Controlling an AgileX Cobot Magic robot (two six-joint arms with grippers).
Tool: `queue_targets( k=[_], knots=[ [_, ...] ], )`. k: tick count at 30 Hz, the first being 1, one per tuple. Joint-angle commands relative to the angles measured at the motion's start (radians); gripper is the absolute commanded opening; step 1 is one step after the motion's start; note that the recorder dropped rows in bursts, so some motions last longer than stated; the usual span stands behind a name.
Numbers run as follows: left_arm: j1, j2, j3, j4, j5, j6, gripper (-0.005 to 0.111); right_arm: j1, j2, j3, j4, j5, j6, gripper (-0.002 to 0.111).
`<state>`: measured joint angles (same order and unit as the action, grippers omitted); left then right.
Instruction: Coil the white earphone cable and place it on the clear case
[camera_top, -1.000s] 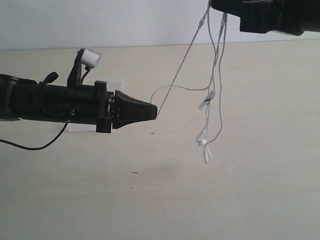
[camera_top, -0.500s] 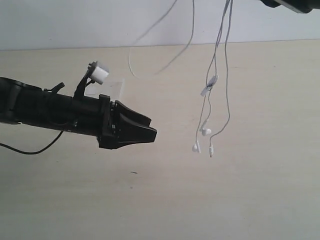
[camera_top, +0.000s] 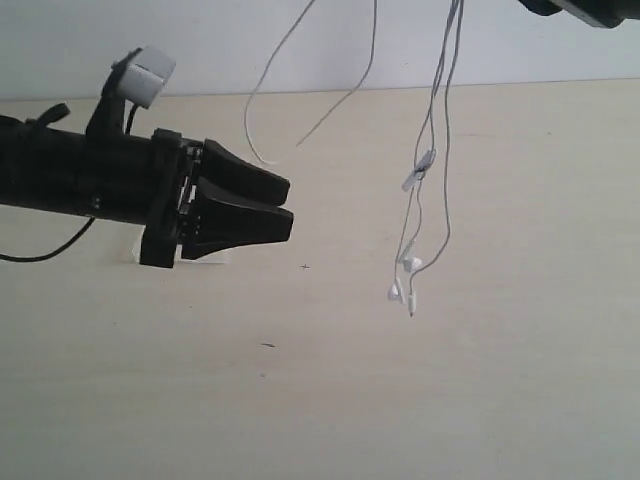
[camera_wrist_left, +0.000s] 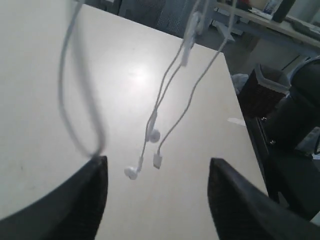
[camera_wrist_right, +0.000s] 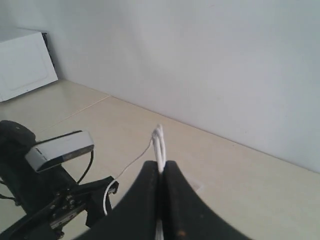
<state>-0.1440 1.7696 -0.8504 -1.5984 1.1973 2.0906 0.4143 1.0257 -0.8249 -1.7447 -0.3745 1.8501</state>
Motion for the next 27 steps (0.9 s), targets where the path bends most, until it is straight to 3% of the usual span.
queue_targets(
  k=[1, 5, 9, 19, 27],
  knots=[
    [0.005, -0.106, 0.003, 0.03, 0.024, -0.005, 0.058, 0.0, 0.002, -0.01, 0.0, -0.01, 0.003, 0.0],
    [0.005, -0.18, 0.003, 0.062, -0.007, -0.014, 0.058, 0.0, 0.002, -0.01, 0.0, -0.038, -0.008, 0.0],
    [0.005, -0.278, 0.003, 0.053, -0.182, -0.053, 0.058, 0.0, 0.002, -0.01, 0.0, -0.049, -0.017, 0.0],
    [0.005, -0.386, 0.001, 0.002, -0.186, -0.035, 0.058, 0.0, 0.009, -0.011, 0.0, -0.034, -0.143, 0.0],
    [0.005, -0.386, 0.001, 0.004, -0.184, -0.062, 0.058, 0.0, 0.134, -0.013, 0.0, 0.341, -0.446, 0.0]
  ],
)
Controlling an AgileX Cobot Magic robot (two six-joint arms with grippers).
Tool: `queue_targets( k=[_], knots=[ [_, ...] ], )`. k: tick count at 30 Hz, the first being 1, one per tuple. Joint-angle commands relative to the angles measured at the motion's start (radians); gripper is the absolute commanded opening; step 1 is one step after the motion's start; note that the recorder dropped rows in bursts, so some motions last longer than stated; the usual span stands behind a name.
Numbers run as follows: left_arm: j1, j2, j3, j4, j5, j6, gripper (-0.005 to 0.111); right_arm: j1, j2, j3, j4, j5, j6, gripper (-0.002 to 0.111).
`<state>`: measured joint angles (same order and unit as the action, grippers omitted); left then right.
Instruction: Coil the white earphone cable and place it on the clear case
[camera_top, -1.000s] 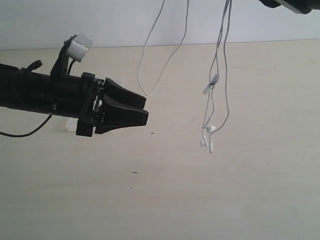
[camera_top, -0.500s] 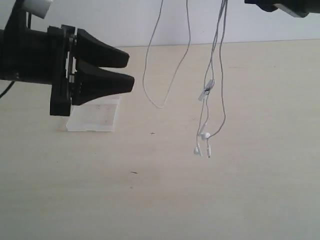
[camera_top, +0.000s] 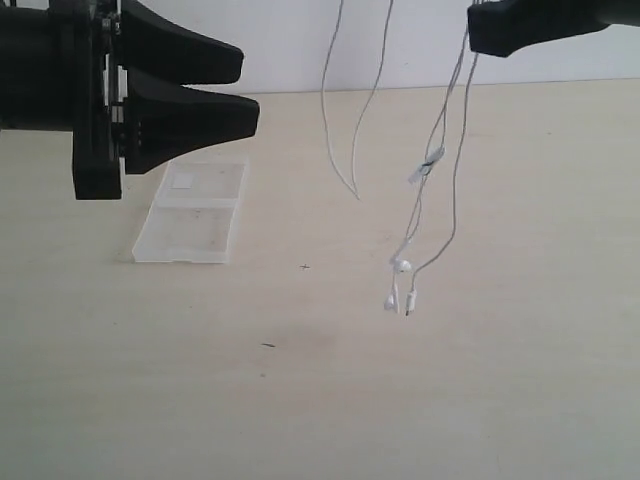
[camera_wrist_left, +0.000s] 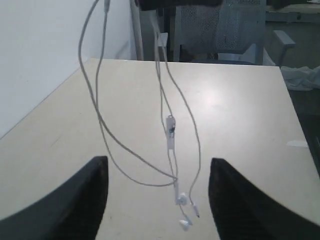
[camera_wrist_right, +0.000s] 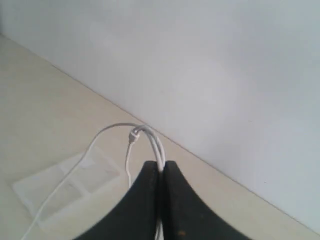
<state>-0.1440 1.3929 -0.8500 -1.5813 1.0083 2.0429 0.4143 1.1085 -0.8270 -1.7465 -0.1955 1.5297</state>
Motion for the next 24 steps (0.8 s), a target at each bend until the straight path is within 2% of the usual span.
queue_targets(
  k=[1, 3, 5, 7, 11, 14, 17, 19, 24],
  knots=[
    [0.005, -0.009, 0.001, -0.015, 0.005, -0.014, 0.058, 0.0, 0.079, -0.02, 0.002, 0.264, -0.194, 0.0],
    [0.005, -0.009, 0.001, -0.016, 0.005, -0.022, 0.058, 0.006, 0.112, -0.038, 0.017, 0.369, -0.301, 0.0],
    [0.005, -0.009, 0.001, -0.018, -0.002, -0.022, 0.058, 0.023, 0.126, -0.054, 0.146, 0.408, -0.402, 0.0],
    [0.005, -0.009, 0.001, -0.022, -0.021, -0.02, 0.058, 0.058, 0.15, -0.086, 0.368, 0.48, -0.625, 0.0],
    [0.005, -0.009, 0.001, -0.044, -0.06, -0.011, 0.058, 0.127, 0.241, -0.259, 0.855, 0.841, -1.234, 0.0],
    [0.005, -0.009, 0.001, -0.061, -0.063, -0.007, 0.058, 0.133, 0.288, -0.394, 1.174, 0.976, -1.456, 0.0],
    [0.005, -0.009, 0.001, -0.045, -0.063, -0.007, 0.058, 0.133, 0.296, -0.496, 1.46, 1.058, -1.663, 0.0],
    [0.005, -0.009, 0.001, -0.038, -0.063, -0.006, 0.058, 0.133, 0.296, -0.561, 1.579, 1.139, -1.768, 0.0],
    [0.005, -0.009, 0.001, -0.06, -0.052, 0.002, 0.058, 0.133, 0.291, -0.646, 1.685, 1.277, -1.817, 0.0]
  ],
)
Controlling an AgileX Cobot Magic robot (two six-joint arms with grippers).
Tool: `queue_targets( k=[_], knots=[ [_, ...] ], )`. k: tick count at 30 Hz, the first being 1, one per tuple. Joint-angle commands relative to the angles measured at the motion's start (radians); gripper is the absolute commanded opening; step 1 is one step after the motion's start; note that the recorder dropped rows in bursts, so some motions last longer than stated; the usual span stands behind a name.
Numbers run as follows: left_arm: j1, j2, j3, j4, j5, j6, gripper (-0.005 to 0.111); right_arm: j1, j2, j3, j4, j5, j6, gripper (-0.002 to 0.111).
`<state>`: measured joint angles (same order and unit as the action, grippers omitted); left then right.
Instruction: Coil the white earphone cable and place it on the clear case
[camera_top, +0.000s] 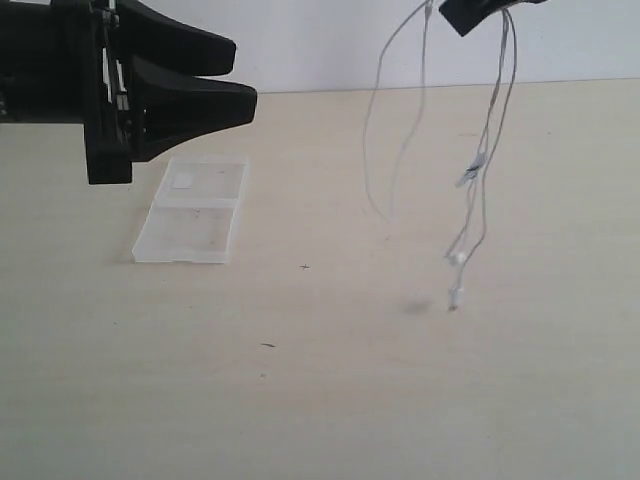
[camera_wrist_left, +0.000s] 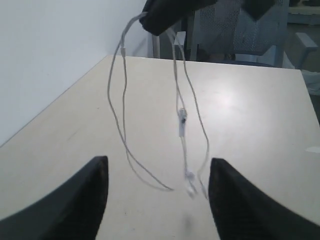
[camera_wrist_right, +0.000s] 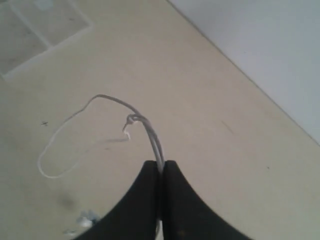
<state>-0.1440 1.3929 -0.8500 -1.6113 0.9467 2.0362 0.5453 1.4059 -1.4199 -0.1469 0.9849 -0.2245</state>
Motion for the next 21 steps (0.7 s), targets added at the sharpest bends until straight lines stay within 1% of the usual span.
queue_targets(
  k=[1, 6, 10, 12, 16, 21],
  knots=[
    [0.005, -0.009, 0.001, -0.031, 0.02, 0.009, 0.058, 0.002, -0.006, -0.063, 0.103, 0.115, -0.069, 0.0],
    [0.005, -0.009, 0.001, -0.031, 0.054, 0.009, 0.058, 0.002, 0.006, -0.065, 0.189, 0.217, -0.13, 0.0],
    [0.005, -0.009, 0.001, -0.045, 0.057, 0.009, 0.058, 0.002, 0.004, -0.065, 0.205, 0.209, -0.13, 0.0],
    [-0.001, -0.009, 0.001, -0.051, 0.069, 0.009, 0.062, 0.002, 0.004, -0.065, 0.214, 0.202, -0.13, 0.0],
    [-0.045, -0.007, 0.001, -0.053, 0.05, 0.007, 0.072, 0.002, 0.004, -0.065, 0.228, 0.182, -0.116, 0.0],
    [-0.116, 0.02, 0.001, -0.086, -0.05, 0.019, 0.071, -0.001, 0.004, -0.065, 0.228, 0.151, -0.025, 0.0]
  ],
)
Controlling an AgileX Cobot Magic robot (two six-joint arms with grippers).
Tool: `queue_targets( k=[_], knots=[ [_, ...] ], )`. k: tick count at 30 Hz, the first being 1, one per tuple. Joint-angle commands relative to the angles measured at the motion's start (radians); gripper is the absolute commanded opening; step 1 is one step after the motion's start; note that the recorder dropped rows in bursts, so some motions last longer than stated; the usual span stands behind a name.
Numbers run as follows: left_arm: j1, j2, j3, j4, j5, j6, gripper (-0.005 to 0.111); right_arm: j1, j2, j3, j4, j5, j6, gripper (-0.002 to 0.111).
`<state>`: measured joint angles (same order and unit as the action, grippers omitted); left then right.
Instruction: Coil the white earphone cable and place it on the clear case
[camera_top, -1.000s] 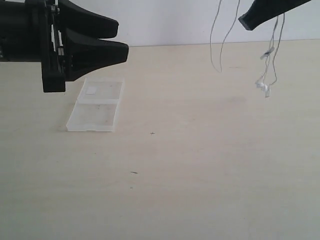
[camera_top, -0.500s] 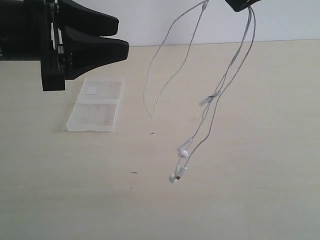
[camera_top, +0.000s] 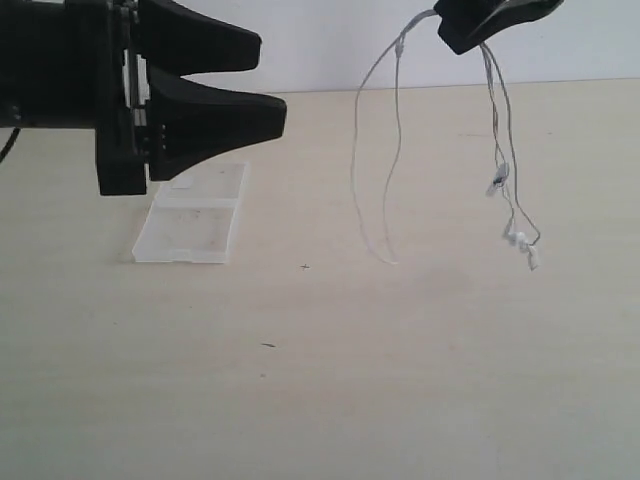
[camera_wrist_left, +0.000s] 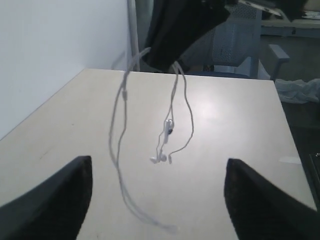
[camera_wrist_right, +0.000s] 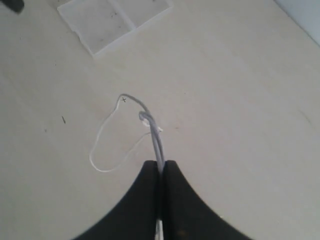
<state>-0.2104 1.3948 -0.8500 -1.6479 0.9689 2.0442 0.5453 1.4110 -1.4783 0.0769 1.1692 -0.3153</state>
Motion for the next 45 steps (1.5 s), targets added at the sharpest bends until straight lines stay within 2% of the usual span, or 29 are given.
queue_targets(
  k=[1, 9, 19, 28, 34, 45],
  knots=[
    [-0.058, 0.024, 0.001, -0.07, -0.086, 0.027, 0.071, -0.001, -0.001, -0.007, 0.01, -0.034, 0.083, 0.0],
    [-0.07, 0.057, -0.016, -0.096, -0.076, 0.054, 0.071, -0.001, 0.001, -0.007, 0.027, -0.053, 0.147, 0.0],
    [-0.07, 0.06, -0.016, -0.096, -0.084, 0.04, 0.071, -0.001, 0.001, -0.007, 0.015, -0.167, 0.315, 0.0],
    [-0.07, 0.06, -0.014, -0.096, -0.099, 0.037, 0.071, -0.001, 0.001, -0.004, -0.005, -0.173, 0.347, 0.0],
    [-0.068, 0.06, -0.026, -0.096, -0.212, 0.052, 0.071, -0.001, 0.001, -0.004, -0.001, -0.096, 0.254, 0.0],
    [-0.068, 0.06, -0.092, -0.091, -0.129, 0.052, 0.071, -0.001, 0.001, -0.004, -0.006, -0.032, 0.057, 0.0]
  ],
)
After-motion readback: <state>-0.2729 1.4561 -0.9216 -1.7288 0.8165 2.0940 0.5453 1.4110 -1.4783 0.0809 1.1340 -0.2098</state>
